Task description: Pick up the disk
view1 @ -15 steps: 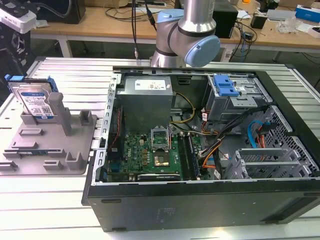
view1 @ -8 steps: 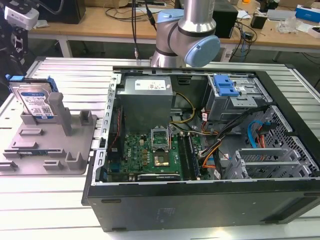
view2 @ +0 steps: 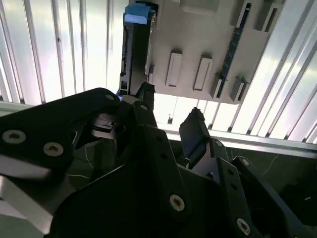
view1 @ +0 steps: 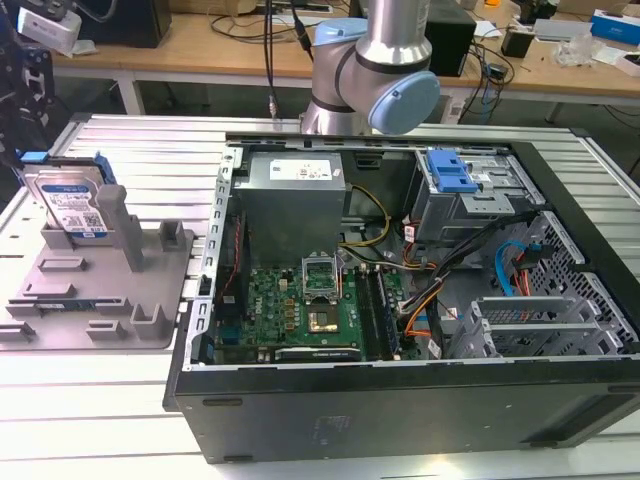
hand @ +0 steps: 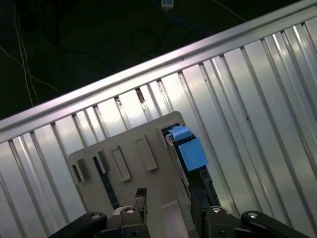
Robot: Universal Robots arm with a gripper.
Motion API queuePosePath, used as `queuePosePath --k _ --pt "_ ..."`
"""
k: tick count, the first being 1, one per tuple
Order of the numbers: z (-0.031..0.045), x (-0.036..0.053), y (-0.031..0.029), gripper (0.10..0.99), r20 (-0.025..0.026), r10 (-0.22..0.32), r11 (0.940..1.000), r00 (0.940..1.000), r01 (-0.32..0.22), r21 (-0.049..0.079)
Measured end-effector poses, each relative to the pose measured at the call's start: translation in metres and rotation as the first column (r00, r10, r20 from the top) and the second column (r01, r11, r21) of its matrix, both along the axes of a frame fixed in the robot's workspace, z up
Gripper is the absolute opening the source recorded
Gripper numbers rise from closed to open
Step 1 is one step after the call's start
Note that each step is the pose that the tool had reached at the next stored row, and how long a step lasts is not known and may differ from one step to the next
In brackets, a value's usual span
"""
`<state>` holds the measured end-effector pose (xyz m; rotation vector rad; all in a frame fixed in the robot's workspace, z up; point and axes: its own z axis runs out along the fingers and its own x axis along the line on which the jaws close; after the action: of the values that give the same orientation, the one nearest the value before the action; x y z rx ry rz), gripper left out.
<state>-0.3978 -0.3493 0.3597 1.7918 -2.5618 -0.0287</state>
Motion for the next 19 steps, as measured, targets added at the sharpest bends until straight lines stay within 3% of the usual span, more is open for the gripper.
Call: queuePosePath --k 3,5,7,12,15,19 --pt "0.0000 0.0000 0.0003 0.482 0.0001 0.048 0.9989 0.9989 -0.048 0.000" --pt "0.0000 -0.0001 0.0007 0.482 0.0010 0.113 0.9936 0.9936 -0.113 0.000" --pt "-0.0001 0.0000 0.0008 0.482 0.0044 0.190 0.9818 0.9818 -0.190 -0.001" --pt "-0.0002 -0.0001 0.0009 0.482 0.0097 0.278 0.9607 0.9606 -0.278 -0.004" --pt "-0.0001 0.0000 0.0016 0.482 0.0081 0.293 0.9562 0.9562 -0.293 -0.009" --pt "-0.0002 0.0000 0.0016 0.482 0.0081 0.294 0.9557 0.9557 -0.294 -0.009"
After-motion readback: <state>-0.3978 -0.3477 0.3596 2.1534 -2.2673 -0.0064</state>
